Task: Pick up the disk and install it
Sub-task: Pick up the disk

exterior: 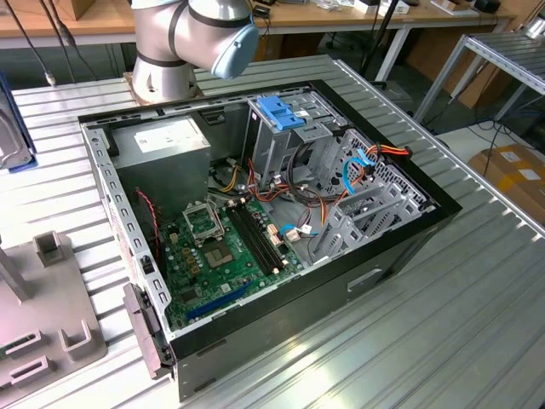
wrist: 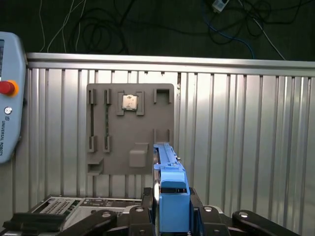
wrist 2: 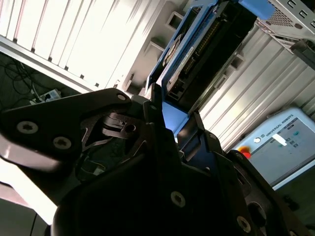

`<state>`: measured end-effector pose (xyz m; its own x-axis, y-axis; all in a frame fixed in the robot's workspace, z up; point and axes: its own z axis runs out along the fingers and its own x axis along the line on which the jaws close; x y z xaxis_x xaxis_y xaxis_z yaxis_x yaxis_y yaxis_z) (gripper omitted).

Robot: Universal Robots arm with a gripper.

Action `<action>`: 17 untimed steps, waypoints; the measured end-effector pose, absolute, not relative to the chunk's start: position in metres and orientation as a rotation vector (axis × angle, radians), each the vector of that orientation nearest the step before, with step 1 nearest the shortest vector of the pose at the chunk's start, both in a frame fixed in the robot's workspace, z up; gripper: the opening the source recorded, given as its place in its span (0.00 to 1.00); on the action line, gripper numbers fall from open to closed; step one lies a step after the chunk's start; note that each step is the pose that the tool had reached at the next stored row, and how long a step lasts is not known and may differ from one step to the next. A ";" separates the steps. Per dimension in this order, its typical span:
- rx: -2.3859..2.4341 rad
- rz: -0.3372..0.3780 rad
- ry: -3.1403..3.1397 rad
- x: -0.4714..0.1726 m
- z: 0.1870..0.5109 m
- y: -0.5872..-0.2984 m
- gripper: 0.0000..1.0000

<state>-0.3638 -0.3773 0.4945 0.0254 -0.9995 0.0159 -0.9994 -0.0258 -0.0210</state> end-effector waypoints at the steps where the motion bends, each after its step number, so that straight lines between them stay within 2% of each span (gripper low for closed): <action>1: -2.247 -0.041 2.190 -0.360 0.494 -0.377 0.37; 17: -2.247 -0.041 2.190 -0.299 0.494 -0.377 0.37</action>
